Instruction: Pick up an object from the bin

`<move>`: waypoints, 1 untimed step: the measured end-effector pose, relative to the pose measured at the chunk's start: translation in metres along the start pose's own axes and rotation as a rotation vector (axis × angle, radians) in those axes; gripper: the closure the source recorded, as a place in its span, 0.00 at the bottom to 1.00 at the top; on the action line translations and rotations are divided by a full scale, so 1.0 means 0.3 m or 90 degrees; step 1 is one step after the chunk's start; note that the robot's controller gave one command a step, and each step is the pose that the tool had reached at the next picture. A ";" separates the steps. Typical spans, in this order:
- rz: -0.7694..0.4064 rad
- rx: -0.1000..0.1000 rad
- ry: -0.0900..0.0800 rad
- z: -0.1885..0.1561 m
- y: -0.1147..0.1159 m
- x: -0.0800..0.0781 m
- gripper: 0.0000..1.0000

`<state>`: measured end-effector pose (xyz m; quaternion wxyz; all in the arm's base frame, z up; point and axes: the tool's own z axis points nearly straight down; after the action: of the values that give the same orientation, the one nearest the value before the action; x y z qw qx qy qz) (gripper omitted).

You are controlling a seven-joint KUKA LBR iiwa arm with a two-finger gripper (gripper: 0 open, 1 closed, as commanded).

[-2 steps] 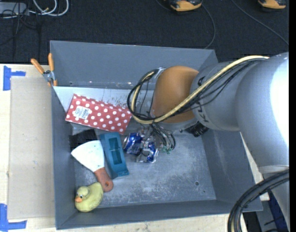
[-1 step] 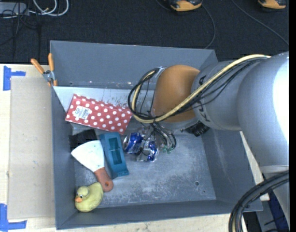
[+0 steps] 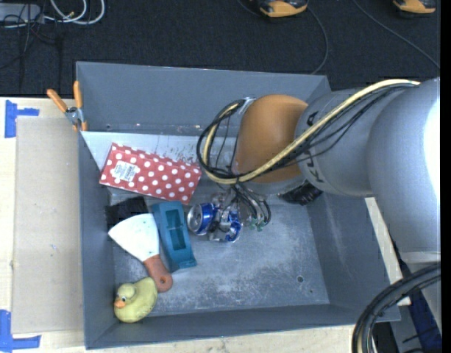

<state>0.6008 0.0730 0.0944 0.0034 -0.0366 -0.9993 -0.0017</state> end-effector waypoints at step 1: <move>0.000 0.000 -0.001 -0.053 0.001 -0.002 1.00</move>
Offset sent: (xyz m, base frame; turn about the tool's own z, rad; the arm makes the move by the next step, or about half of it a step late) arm -0.0001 -0.0001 0.0850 0.0000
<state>0.6015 0.0730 0.1102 0.0026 -0.0368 -0.9993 -0.0020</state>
